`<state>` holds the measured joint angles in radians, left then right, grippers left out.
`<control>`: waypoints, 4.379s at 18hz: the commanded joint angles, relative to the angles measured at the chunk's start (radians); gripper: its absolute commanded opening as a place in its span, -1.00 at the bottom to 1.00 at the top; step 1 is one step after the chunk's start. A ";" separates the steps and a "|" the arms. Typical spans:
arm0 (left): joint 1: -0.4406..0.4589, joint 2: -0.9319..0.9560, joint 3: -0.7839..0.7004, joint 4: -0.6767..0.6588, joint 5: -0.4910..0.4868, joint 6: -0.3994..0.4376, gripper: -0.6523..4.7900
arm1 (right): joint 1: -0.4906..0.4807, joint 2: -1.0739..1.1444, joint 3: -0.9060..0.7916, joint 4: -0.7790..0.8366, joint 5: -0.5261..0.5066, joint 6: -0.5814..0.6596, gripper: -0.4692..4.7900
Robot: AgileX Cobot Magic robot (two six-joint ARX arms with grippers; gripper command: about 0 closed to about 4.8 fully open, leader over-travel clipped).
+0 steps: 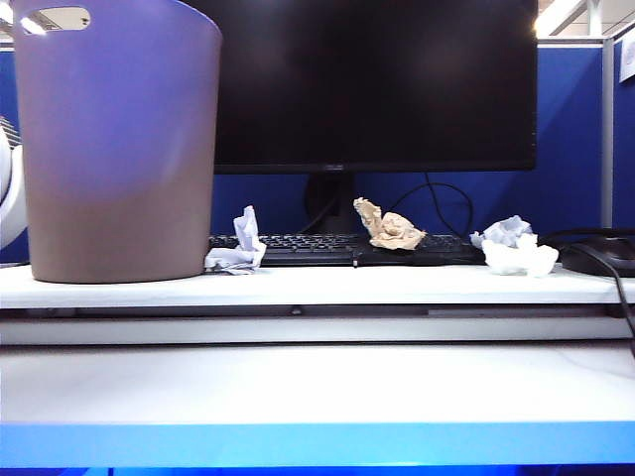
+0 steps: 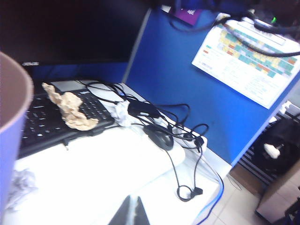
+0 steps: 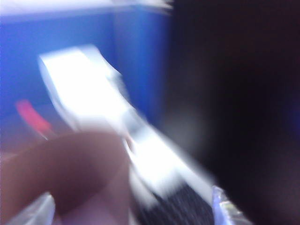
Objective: Pick up all paper balls from the table and place them in the pink trash can.
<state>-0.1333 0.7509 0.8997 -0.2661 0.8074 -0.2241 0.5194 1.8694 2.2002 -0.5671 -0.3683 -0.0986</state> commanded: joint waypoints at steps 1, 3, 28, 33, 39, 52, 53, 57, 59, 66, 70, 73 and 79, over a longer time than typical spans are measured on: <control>0.000 -0.002 0.005 0.023 -0.003 0.008 -0.78 | -0.026 0.046 -0.051 -0.339 -0.001 -0.105 1.00; 0.000 -0.002 0.005 0.036 -0.003 0.008 -0.78 | -0.018 0.075 -0.180 -0.310 -0.005 -0.120 1.00; 0.000 -0.003 0.005 -0.259 -0.112 0.190 -0.78 | 0.012 0.155 0.063 0.034 0.005 -0.040 -0.84; -0.001 -0.002 0.005 -0.188 -0.104 0.164 -0.78 | 0.150 0.209 0.189 0.061 -0.169 0.027 0.65; -0.152 0.081 0.005 0.114 -0.104 0.084 -0.78 | 0.030 0.003 0.190 -0.225 0.265 -0.072 1.00; -0.566 1.290 0.539 0.712 -0.947 0.191 1.00 | -0.234 -0.340 -0.037 -0.718 0.468 -0.057 1.00; -0.561 1.334 0.570 0.744 -0.957 0.213 1.00 | -0.234 -0.343 -0.063 -0.721 0.472 -0.057 1.00; -0.533 1.445 0.635 0.816 -1.024 0.175 1.00 | -0.233 -0.344 -0.090 -0.711 0.438 -0.051 1.00; -0.515 1.501 0.668 0.862 -1.009 0.128 1.00 | -0.233 -0.345 -0.090 -0.712 0.416 -0.039 1.00; -0.509 1.623 0.895 0.770 -0.848 0.062 -0.78 | -0.233 -0.359 -0.091 -0.710 0.414 -0.035 1.00; -0.510 1.500 0.895 0.534 -0.857 0.186 -0.78 | -0.233 -0.390 -0.090 -0.708 0.414 -0.035 1.00; -0.492 1.430 0.895 0.523 -0.892 0.207 -0.63 | -0.233 -0.411 -0.090 -0.710 0.415 -0.036 1.00; -0.481 1.444 0.894 0.369 -0.868 0.210 0.38 | -0.233 -0.431 -0.090 -0.707 0.418 -0.036 1.00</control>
<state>-0.6178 2.2024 1.7901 0.1352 -0.0669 -0.0189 0.2855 1.4445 2.1067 -1.2911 0.0494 -0.1390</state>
